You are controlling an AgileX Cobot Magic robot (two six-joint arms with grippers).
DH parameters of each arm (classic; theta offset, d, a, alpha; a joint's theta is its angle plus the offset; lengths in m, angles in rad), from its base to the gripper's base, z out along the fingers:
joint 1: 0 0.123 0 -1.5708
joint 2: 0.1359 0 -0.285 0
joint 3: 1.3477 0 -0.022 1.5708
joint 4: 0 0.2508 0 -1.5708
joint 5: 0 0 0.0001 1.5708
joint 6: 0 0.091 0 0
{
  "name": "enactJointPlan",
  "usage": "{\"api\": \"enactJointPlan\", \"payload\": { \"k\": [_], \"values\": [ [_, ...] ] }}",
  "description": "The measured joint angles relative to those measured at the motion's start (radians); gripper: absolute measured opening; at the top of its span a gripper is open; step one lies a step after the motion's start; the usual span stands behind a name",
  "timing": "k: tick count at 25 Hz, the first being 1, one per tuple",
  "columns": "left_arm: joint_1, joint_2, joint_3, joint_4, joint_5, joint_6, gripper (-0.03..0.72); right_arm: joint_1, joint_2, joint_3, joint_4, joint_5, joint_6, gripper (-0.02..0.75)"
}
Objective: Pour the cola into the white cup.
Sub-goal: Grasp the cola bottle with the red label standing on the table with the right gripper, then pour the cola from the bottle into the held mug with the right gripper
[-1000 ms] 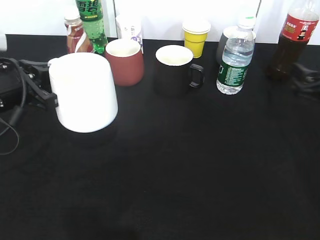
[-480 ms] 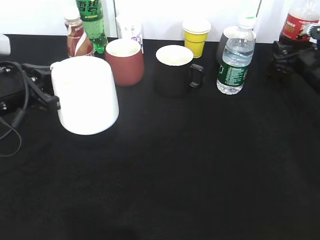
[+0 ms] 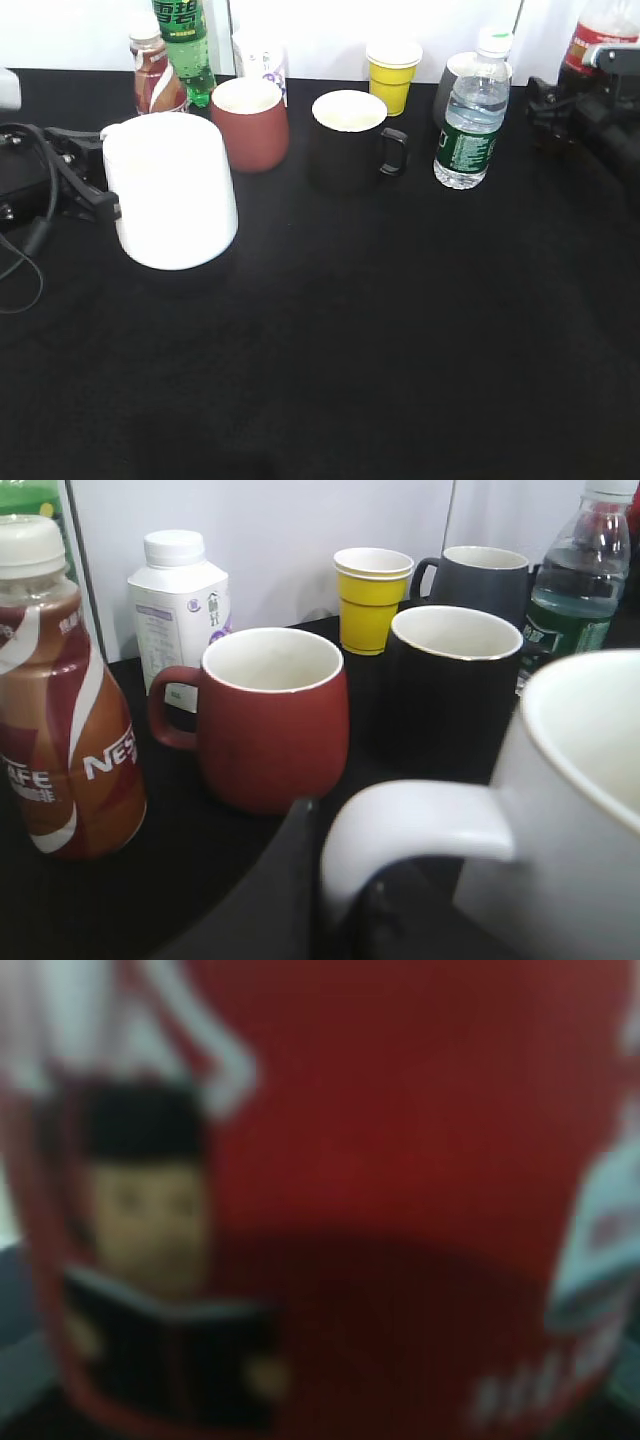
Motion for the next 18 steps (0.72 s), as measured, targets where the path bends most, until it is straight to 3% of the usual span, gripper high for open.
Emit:
{"api": "enactJointPlan", "payload": {
  "k": [4,10,13,18],
  "values": [
    [0.0,0.0,0.0,0.0,0.0,0.0,0.037,0.0,0.0,-0.009,-0.04,0.024,0.0,0.594],
    [0.0,0.0,0.0,0.0,0.0,0.0,0.037,0.0,0.0,-0.01,-0.043,0.045,0.0,0.403],
    [0.0,0.0,0.0,0.0,0.0,0.0,0.037,0.0,0.001,-0.01,-0.043,0.032,0.0,0.403],
    [0.0,0.0,0.0,0.0,0.0,0.0,0.037,0.0,-0.023,0.007,-0.036,-0.142,-0.004,0.387]
  ]
}}
